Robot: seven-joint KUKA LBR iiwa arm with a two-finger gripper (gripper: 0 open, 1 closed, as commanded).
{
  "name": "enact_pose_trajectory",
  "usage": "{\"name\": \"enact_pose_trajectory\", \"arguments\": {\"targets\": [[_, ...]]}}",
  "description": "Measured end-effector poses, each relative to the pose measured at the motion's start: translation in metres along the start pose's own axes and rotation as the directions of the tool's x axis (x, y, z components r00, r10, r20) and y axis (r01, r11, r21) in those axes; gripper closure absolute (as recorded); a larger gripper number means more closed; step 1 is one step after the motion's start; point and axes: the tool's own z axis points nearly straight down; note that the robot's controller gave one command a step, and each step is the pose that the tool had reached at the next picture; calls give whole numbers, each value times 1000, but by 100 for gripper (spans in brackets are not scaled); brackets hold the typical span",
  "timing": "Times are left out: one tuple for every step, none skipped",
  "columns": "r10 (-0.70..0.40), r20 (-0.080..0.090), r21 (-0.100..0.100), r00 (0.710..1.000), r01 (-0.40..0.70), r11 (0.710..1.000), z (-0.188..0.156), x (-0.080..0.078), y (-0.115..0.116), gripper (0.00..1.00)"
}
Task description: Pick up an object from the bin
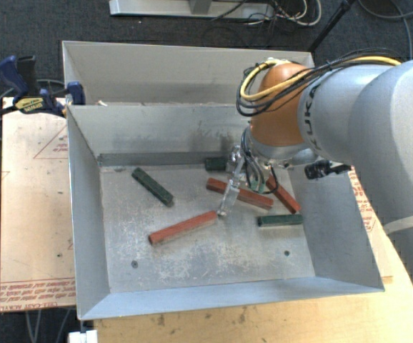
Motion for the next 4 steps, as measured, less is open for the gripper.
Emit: {"name": "enact_pose_trajectory", "arguments": {"targets": [[-2, -3, 0, 1000, 2, 1000, -1, -1, 1, 0], [-3, -3, 0, 1000, 3, 1000, -1, -1, 1, 100], [-6, -4, 1, 1000, 6, 1000, -7, -1, 2, 100], [-8, -2, -1, 1000, 8, 1000, -42, -3, 3, 100]]}}
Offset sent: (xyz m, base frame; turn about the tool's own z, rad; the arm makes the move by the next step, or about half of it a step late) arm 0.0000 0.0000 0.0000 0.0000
